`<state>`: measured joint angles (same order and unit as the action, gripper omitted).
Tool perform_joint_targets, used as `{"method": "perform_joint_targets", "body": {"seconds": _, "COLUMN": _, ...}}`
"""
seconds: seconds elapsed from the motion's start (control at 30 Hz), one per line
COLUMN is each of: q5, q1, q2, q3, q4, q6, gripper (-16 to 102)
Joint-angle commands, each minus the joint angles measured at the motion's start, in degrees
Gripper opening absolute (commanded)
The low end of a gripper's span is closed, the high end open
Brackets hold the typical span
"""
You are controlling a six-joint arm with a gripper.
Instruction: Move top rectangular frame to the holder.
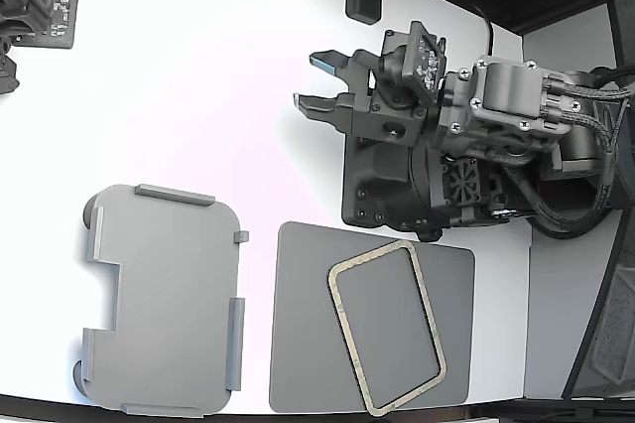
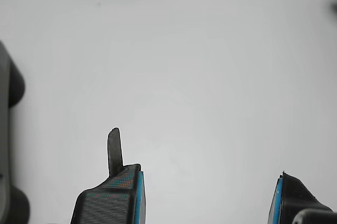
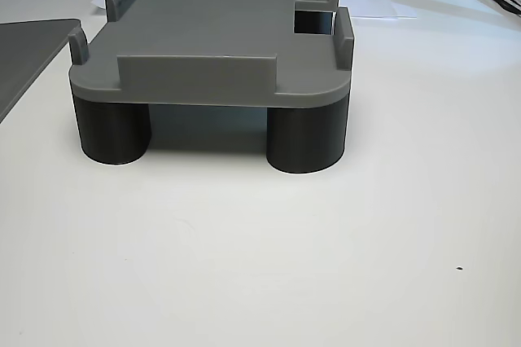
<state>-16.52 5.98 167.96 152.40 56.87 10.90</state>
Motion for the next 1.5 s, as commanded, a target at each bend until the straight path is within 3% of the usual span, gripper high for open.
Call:
{"method": "perform_joint_targets", "body": {"seconds": 0.0, "q5": 0.0, "q1": -1.0, "q2": 1.3, "q3": -1.3, "q4": -0.4, "q6": -0.1, "gripper": 100}}
{"method": "perform_joint_targets", "body": {"seconds": 1.27, "q5": 1.4, "q1": -1.0, "q2": 1.0, "q3": -3.0, "q4": -0.8, "q6": -1.6, "gripper": 100}}
{"method": "perform_joint_targets", "body": {"seconds": 1.47, "q5": -0.3, "q1": -0.9, "q2": -9.6, "q3": -13.5, "q4": -1.2, "q6": -6.2, "gripper": 100}}
